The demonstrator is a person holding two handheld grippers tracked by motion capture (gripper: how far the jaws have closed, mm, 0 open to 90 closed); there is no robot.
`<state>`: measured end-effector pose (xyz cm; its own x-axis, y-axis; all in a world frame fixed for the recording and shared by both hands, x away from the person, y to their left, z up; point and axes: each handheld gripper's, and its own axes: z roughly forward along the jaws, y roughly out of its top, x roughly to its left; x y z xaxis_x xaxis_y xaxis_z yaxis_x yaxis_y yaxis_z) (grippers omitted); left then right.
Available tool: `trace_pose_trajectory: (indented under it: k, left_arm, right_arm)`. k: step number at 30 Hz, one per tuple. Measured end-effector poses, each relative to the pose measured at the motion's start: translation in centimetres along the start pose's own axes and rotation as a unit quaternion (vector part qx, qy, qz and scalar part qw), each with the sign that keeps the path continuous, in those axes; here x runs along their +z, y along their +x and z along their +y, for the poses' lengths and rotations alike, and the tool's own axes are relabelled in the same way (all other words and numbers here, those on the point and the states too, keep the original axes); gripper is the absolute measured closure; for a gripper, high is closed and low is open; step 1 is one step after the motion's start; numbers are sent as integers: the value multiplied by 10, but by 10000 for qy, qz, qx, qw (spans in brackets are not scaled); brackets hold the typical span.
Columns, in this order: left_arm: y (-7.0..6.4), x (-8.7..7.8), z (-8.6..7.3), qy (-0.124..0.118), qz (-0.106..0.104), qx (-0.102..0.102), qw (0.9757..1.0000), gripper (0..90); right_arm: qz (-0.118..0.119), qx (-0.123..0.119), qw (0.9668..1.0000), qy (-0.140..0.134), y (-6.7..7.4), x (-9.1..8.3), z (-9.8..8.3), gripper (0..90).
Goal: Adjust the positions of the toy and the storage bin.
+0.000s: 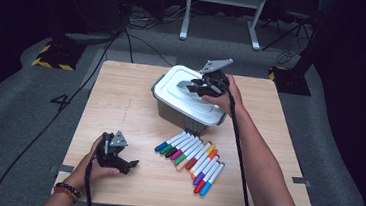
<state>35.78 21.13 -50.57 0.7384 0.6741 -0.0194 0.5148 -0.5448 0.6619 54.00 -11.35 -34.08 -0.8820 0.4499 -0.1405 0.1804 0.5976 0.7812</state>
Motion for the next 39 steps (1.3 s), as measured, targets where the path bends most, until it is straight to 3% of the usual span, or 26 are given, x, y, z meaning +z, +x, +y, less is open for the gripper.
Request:
trace_pose_trajectory:
  k: [6,15,22,27,33,39]
  left_arm:
    - [0,0,0,-4,-1,2,10000,5]
    - [0,0,0,-4,1,2,10000,5]
    - [0,0,0,-3,2,0,10000,5]
    - [0,0,0,-3,1,2,10000,5]
    - [0,0,0,-2,1,4,10000,5]
    - [0,0,0,-2,2,4,10000,5]
  right_arm:
    - [-37,-7,10000,23,-2,-9,-1,667]
    - [-201,34,9997,-134,-4,-38,-9,667]
    - [-403,61,9991,-112,-6,-62,-22,668]
    - [-514,185,9982,-252,-10,-84,-34,668]
    - [-779,271,9964,-181,-18,-106,-52,668]
    - [-885,329,9953,-216,-21,-118,-62,668]
